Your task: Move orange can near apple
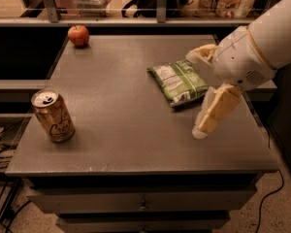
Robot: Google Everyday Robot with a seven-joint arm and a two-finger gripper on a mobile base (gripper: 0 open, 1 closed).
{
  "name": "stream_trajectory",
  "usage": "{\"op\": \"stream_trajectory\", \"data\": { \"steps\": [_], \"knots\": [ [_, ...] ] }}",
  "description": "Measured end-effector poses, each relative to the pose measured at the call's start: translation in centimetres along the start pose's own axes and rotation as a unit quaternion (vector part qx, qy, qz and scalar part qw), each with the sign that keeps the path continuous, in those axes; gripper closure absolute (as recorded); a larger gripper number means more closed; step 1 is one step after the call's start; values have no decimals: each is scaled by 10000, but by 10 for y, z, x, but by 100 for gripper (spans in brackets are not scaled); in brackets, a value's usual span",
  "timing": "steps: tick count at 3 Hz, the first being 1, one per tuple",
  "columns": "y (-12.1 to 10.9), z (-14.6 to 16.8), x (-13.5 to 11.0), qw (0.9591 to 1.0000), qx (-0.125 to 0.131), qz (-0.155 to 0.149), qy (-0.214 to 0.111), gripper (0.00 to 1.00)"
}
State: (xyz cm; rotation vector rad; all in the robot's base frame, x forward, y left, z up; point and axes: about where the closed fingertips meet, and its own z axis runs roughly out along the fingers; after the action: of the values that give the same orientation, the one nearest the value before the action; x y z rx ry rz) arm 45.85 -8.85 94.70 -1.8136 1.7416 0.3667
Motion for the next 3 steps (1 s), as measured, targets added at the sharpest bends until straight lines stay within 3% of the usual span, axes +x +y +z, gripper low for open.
{"op": "stream_trajectory", "data": {
  "steps": [1, 2, 3],
  "knots": [
    [0, 0, 0, 10000, 0, -1, 4, 0],
    [1, 13, -6, 9996, -51, 199, -208, 0],
    [3, 39, -21, 9953, -57, 629, -737, 0]
  ]
}}
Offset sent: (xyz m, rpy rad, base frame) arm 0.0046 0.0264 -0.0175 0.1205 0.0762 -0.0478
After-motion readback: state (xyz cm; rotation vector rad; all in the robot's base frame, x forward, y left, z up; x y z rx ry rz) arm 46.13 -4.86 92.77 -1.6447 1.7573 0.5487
